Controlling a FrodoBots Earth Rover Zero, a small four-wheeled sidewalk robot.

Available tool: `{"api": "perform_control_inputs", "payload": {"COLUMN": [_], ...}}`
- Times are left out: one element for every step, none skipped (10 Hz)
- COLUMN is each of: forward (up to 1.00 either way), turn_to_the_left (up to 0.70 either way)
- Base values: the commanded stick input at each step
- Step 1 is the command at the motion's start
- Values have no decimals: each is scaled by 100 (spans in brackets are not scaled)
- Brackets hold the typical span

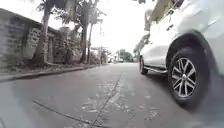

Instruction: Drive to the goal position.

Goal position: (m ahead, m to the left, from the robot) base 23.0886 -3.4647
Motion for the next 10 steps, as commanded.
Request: {"api": "perform_control_inputs", "payload": {"forward": [100,100,100,100,100,100,100,100,100,100], "turn_to_the_left": [-40,-40,-19,-1,0,0,0,0,6,10]}}
